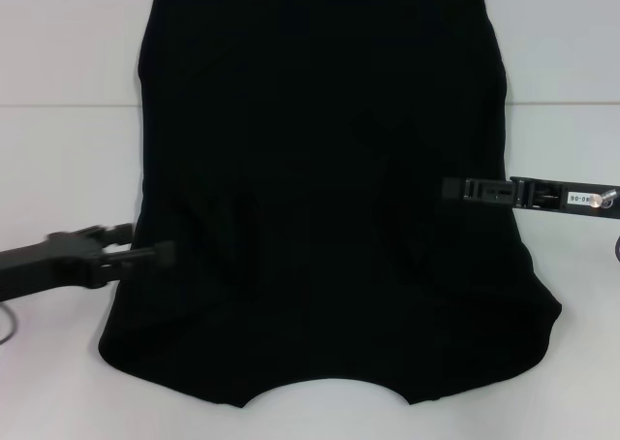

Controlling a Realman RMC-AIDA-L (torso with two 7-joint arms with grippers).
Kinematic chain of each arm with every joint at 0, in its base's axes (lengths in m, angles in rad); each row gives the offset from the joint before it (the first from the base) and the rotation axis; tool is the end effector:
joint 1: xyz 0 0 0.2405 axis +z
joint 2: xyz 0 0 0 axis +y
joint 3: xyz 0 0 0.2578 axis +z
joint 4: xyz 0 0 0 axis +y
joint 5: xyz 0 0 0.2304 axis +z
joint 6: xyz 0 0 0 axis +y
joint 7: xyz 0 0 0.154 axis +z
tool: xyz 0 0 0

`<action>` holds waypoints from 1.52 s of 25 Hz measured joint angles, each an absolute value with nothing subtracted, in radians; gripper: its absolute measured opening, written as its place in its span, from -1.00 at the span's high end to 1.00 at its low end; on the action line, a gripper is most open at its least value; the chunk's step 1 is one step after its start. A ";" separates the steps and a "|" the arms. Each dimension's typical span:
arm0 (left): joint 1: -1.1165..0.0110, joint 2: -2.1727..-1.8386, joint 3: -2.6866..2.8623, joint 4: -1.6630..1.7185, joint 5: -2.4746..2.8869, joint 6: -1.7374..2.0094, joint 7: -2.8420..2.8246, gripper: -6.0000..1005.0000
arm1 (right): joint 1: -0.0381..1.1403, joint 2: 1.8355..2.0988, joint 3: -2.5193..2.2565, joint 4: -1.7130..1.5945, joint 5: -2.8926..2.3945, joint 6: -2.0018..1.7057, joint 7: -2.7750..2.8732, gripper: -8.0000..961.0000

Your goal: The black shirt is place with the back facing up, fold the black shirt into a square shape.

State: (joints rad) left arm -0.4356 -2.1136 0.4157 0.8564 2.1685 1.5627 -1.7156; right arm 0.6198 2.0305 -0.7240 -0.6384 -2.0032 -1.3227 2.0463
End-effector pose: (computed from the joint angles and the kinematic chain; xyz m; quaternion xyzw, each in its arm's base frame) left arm -0.3261 0.3329 0.0437 -0.8563 -0.4036 -0.2390 0.2163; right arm 0.2685 0.4055 0.0071 -0.8239 0.4901 0.2421 0.1494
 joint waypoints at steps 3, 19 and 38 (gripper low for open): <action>-0.435 -2.106 0.371 0.912 2.279 1.582 -1.796 -0.89 | 0.626 2.029 -0.723 -0.633 -2.002 -1.318 2.046 -0.68; -0.443 -2.129 0.462 0.941 2.467 1.507 -1.645 -0.88 | 0.649 2.031 -0.698 -0.634 -2.000 -1.308 2.054 -0.67; -0.432 -2.156 0.455 0.938 2.473 1.454 -1.465 -0.53 | 0.642 2.025 -0.670 -0.634 -1.987 -1.319 2.056 -0.66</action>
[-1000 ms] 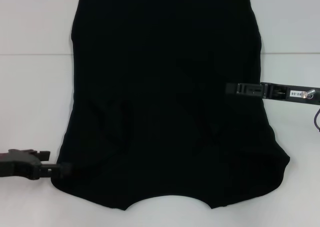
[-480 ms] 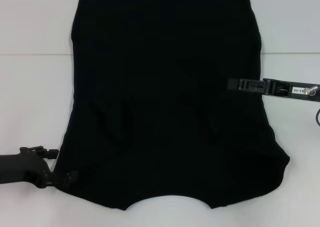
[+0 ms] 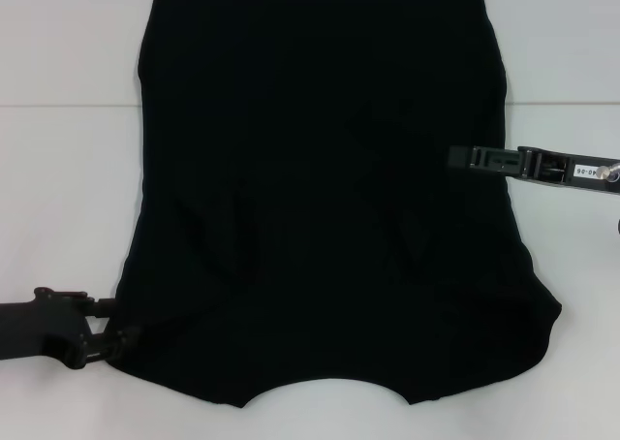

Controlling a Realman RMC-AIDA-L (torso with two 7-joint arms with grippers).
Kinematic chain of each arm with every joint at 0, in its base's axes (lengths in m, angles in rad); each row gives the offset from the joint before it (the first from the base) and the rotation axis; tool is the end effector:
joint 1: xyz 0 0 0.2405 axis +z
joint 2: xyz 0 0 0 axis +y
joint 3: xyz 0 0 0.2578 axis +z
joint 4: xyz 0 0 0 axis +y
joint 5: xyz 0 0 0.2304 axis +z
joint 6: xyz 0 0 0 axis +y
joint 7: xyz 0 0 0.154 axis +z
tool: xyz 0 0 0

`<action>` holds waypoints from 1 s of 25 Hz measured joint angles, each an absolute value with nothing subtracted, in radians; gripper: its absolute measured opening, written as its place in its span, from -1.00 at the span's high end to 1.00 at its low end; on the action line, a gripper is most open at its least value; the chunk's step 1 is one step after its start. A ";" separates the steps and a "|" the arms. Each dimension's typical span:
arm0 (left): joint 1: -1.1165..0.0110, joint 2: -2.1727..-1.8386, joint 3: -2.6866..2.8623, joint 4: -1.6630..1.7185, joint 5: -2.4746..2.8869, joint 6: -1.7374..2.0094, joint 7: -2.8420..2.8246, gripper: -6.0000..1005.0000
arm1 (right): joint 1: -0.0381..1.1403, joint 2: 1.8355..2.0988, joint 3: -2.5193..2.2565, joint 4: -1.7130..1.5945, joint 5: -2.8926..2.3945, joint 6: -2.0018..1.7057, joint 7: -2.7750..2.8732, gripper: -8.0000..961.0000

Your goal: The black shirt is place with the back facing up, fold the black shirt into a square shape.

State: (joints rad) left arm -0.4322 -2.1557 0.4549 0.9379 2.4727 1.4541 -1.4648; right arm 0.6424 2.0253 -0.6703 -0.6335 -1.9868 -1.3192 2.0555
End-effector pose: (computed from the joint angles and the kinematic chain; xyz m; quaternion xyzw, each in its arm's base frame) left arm -0.3575 0.3213 0.0257 -0.9229 -0.3015 -0.0430 0.2355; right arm 0.2624 0.4156 0.0182 -0.8117 0.4924 0.2706 0.1596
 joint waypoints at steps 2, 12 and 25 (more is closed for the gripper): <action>-0.430 -2.156 0.452 0.939 2.471 1.462 -1.464 -0.46 | 0.642 2.024 -0.670 -0.634 -1.987 -1.320 2.055 -0.65; -0.426 -2.155 0.452 0.943 2.466 1.468 -1.464 0.60 | 0.637 2.021 -0.670 -0.634 -1.989 -1.322 2.051 -0.65; -0.407 -2.153 0.429 0.957 2.466 1.482 -1.461 0.97 | 0.575 1.962 -0.683 -0.633 -2.029 -1.368 2.137 -0.65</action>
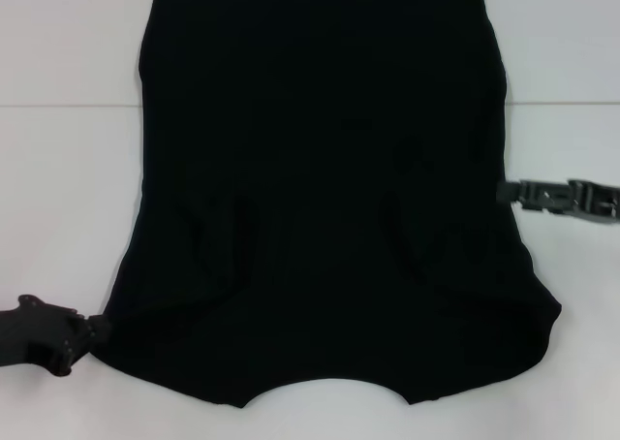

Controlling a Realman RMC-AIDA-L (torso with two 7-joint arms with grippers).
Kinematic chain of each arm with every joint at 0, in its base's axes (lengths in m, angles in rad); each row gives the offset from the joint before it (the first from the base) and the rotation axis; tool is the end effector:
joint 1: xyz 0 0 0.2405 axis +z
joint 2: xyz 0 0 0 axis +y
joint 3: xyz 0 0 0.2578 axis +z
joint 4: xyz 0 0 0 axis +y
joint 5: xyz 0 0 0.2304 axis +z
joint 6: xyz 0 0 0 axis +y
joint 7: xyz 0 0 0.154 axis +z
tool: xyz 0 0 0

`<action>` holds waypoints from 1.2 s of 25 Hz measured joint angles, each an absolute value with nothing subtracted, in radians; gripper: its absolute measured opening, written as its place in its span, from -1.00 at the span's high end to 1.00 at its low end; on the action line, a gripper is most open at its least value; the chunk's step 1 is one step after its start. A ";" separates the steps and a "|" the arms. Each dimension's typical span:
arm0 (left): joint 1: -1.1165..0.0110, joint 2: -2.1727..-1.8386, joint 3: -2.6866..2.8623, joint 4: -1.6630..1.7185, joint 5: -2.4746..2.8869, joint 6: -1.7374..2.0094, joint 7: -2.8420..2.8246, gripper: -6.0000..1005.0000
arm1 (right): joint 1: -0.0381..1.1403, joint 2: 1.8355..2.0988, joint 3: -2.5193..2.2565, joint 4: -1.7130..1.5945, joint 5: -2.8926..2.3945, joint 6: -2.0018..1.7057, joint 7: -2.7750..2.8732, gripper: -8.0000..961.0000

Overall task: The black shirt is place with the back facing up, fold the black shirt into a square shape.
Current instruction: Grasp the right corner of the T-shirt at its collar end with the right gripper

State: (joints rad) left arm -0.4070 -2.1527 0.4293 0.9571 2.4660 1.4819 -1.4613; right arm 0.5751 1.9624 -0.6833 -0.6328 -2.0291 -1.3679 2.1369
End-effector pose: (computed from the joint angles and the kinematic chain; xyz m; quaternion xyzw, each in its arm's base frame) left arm -0.3644 0.3113 0.0336 -0.9177 -0.3117 -0.0485 0.2413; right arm 0.3001 0.3954 0.0399 -0.7916 0.5404 0.2362 0.1596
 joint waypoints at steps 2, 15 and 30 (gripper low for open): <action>-0.406 -2.151 0.408 0.957 2.466 1.482 -1.457 0.97 | 0.561 1.947 -0.679 -0.633 -2.055 -1.400 2.166 -0.64; -0.395 -2.148 0.382 0.957 2.475 1.506 -1.451 0.97 | 0.526 1.873 -0.675 -0.627 -2.215 -1.507 2.290 -0.65; -0.397 -2.147 0.382 0.956 2.476 1.508 -1.451 0.97 | 0.597 1.914 -0.685 -0.554 -2.341 -1.416 2.285 -0.47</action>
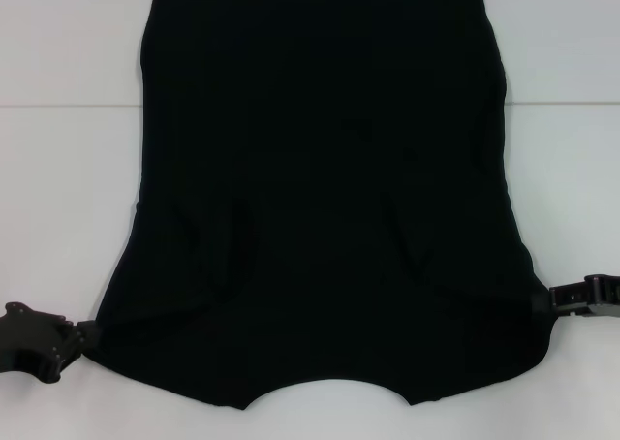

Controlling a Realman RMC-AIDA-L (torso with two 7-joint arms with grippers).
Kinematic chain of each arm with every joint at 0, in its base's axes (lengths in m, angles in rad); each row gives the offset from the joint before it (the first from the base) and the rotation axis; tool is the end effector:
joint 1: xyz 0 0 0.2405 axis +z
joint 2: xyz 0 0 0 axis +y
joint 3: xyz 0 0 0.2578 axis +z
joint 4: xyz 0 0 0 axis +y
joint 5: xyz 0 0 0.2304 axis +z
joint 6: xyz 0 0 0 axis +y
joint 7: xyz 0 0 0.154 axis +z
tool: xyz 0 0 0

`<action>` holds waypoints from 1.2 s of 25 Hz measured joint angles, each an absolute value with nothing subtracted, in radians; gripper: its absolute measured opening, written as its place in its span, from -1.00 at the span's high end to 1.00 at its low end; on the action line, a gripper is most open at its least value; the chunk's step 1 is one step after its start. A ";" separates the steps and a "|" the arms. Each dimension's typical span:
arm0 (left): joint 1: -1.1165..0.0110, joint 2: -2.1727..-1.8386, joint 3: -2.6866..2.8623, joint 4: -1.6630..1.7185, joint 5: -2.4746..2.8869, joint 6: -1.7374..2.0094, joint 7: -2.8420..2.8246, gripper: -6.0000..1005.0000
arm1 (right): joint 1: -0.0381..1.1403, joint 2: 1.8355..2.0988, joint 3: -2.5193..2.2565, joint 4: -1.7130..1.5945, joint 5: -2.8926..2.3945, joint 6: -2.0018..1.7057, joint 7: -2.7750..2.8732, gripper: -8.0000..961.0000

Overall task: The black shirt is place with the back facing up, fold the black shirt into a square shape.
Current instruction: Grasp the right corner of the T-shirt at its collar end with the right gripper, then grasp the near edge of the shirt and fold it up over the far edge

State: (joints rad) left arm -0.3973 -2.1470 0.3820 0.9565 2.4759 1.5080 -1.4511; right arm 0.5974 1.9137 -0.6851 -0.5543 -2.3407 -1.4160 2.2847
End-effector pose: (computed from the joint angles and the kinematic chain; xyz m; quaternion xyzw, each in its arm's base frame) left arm -0.3716 0.3026 0.0396 -0.9123 -0.3235 -0.0550 0.2449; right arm 0.3395 0.3667 0.0292 -0.7718 0.6182 0.0844 0.1224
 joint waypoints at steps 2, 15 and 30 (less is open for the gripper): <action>-0.398 -2.145 0.382 0.957 2.476 1.508 -1.451 0.97 | 0.596 1.916 -0.682 -0.557 -2.341 -1.411 2.278 -0.26; -0.399 -2.146 0.377 0.954 2.464 1.508 -1.498 0.97 | 0.546 1.925 -0.616 -0.559 -2.338 -1.433 2.171 0.89; -0.353 -2.128 0.145 0.942 2.451 1.779 -1.514 0.97 | 0.400 1.909 -0.393 -0.569 -2.338 -1.601 1.942 0.89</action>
State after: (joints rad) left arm -0.3529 -2.1284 0.1445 0.9424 2.4508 1.7789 -1.5135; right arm 0.4000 1.9089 -0.3927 -0.5692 -2.3379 -1.6015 1.9423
